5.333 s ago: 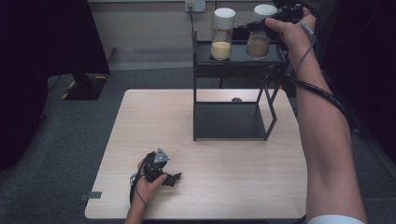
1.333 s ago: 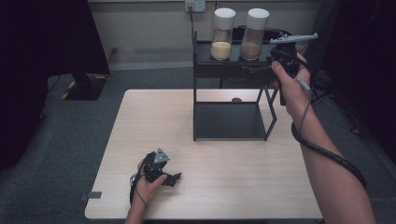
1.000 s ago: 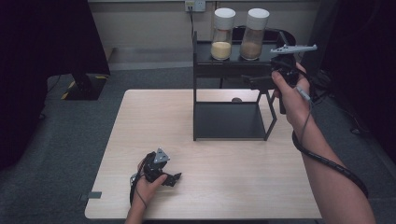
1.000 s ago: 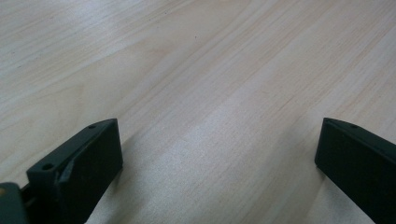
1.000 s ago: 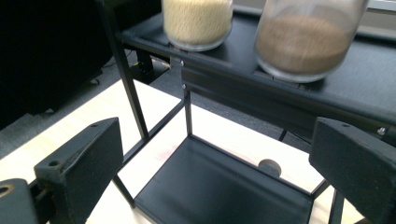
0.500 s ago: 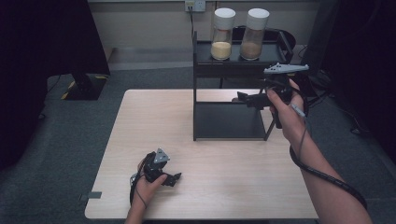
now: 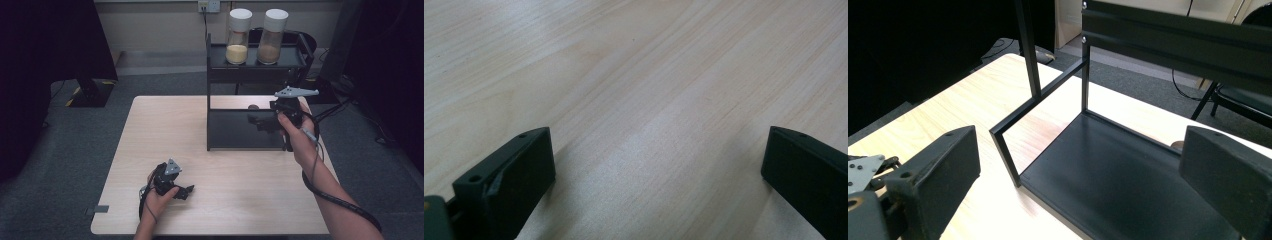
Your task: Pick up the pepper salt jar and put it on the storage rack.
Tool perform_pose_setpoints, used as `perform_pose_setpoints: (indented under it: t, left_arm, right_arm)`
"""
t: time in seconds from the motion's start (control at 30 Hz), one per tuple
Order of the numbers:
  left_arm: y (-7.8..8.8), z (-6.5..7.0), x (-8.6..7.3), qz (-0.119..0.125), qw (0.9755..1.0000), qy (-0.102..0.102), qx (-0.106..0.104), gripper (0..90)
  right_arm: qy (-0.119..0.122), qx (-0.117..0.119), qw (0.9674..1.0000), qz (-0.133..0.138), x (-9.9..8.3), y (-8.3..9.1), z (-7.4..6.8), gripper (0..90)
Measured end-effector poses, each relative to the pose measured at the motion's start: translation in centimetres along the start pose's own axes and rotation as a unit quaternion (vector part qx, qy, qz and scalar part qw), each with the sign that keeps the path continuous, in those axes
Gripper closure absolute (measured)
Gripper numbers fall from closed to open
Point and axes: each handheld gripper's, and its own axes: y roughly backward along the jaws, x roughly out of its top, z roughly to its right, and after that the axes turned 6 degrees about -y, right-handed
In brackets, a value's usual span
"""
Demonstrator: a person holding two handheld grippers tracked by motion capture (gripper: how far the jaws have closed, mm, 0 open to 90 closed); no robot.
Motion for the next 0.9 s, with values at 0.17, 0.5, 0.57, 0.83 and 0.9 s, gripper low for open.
perform_pose_setpoints:
  t: [0.17,0.5,0.57,0.83,0.9]
  left_arm:
    - [0.0,0.0,0.0,-0.001,1.0,0.0,0.0,0.0]
    - [0.0,0.0,0.0,-0.001,1.0,0.0,0.0,0.0]
    - [0.0,0.0,0.0,-0.001,1.0,0.0,0.0,0.0]
    - [0.0,0.0,0.0,-0.001,1.0,0.0,0.0,0.0]
    - [0.0,0.0,0.0,-0.001,1.0,0.0,0.0,0.0]
  right_arm:
    - [-0.001,0.002,1.0,0.0,-1.5,-0.5,0.3,2.1]
    - [-0.013,0.0,0.9999,-0.01,-4.2,-1.2,0.9,2.0]
    - [-0.016,0.002,0.9998,-0.011,-4.7,-1.4,1.1,2.0]
    - [-0.016,0.002,0.9996,-0.024,-6.7,-1.8,1.2,2.1]
    - [-0.016,0.003,0.9995,-0.027,-7.2,-1.9,1.2,2.0]
